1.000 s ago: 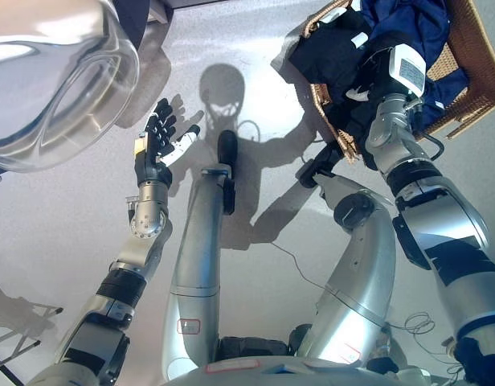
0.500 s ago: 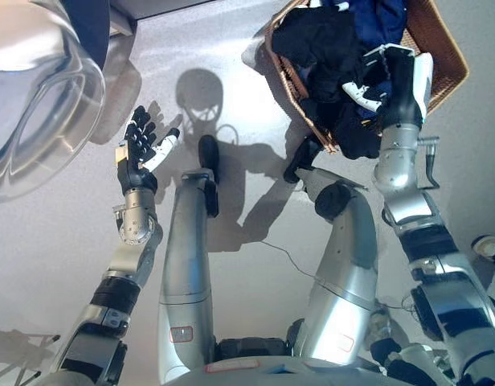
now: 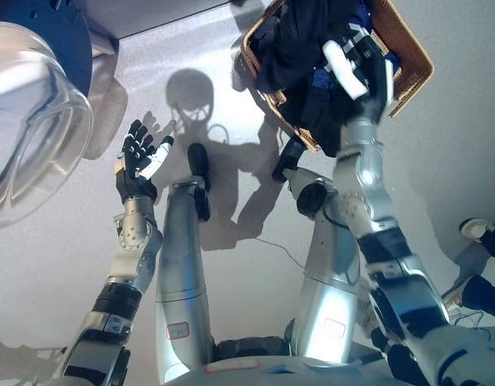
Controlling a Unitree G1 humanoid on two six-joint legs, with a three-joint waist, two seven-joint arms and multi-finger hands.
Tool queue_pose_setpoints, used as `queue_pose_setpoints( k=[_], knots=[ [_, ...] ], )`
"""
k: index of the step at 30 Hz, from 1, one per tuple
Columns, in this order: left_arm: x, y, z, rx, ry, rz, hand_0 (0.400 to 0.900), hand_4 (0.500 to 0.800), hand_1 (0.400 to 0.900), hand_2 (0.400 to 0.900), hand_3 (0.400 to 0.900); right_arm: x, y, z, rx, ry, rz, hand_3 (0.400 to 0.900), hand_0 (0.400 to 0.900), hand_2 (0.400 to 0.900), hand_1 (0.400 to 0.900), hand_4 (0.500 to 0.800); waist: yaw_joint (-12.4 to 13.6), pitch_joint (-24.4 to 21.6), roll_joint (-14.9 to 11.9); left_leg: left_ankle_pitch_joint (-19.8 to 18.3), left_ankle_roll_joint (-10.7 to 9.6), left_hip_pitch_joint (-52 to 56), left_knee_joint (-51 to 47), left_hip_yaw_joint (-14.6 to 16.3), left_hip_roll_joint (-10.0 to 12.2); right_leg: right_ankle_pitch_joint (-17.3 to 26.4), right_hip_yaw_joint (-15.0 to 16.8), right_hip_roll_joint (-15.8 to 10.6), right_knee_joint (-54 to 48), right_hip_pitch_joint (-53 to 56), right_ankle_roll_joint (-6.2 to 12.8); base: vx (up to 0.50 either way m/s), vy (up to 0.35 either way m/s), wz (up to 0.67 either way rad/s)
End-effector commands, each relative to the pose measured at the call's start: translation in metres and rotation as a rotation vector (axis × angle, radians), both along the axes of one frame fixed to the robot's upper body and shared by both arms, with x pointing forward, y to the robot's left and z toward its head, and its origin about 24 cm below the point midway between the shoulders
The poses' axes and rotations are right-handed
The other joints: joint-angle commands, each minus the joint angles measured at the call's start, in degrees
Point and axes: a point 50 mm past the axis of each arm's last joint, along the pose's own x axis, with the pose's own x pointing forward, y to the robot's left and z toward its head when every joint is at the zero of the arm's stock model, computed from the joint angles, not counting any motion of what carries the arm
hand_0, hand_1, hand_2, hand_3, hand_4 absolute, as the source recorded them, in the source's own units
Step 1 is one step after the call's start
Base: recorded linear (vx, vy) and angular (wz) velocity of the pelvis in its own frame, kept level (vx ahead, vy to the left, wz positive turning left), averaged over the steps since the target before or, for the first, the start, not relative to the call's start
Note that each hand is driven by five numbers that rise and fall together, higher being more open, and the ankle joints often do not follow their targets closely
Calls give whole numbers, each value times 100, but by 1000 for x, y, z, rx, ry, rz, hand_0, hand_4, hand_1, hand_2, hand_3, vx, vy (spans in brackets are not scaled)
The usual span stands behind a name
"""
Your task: Put the clothes in the basket into the washing machine.
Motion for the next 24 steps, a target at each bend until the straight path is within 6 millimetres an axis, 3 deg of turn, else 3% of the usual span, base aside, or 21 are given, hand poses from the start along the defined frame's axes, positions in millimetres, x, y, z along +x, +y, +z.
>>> queue_pose_setpoints(
  k=[1, 6, 9, 12, 16, 22, 24],
  knots=[
    [-22, 2, -30, -34, 78, -8, 900, 800, 900, 900, 900, -8, 20, 59, 130, -265, 147, 400, 400, 400, 400, 500, 266, -1035, 92, 394, -329, -59, -764, 16, -210, -249, -335, 93, 71, -499, 667, 25, -8, 9],
    [-21, -1, -31, -40, 76, -58, 900, 800, 900, 900, 900, 16, 40, 101, 203, -217, 169, 400, 400, 400, 400, 500, 531, -1107, 226, 417, -329, -56, -822, -34, -242, -324, -370, -10, 150, -524, 672, 41, -31, 15],
    [-18, -3, -31, -24, 81, -89, 900, 800, 900, 900, 900, 31, 42, 117, 215, -146, 115, 400, 400, 400, 400, 500, 682, -1167, 263, 415, -335, -73, -820, -63, -276, -365, -387, -71, 184, -532, 683, 56, -66, 22],
    [-14, -6, -25, 3, 60, -130, 900, 800, 900, 900, 900, 44, 32, 127, 195, -78, 32, 400, 400, 400, 400, 500, 863, -1200, 325, 411, -326, -82, -839, -116, -322, -406, -426, -146, 220, -532, 711, 55, -71, 28],
    [-7, -13, -19, 67, 50, -203, 900, 800, 900, 900, 900, 59, 1, 129, 86, 43, -131, 400, 400, 400, 400, 500, 1167, -1231, 428, 433, -323, -109, -888, -206, -390, -483, -500, -310, 280, -540, 783, 57, -93, 36],
    [-7, -14, -14, 110, 28, -247, 900, 800, 900, 900, 900, 55, -37, 152, -15, 31, -283, 400, 400, 400, 400, 500, 1476, -1215, 541, 469, -309, -192, -913, -298, -503, -578, -566, -448, 390, -590, 832, 41, -77, 29],
    [-7, -14, -13, 114, 24, -254, 900, 800, 900, 900, 900, 49, -41, 166, -24, -22, -296, 400, 400, 400, 400, 500, 1523, -1213, 566, 469, -307, -244, -881, -314, -534, -612, -571, -499, 461, -631, 838, 33, -40, 21]
  ],
)
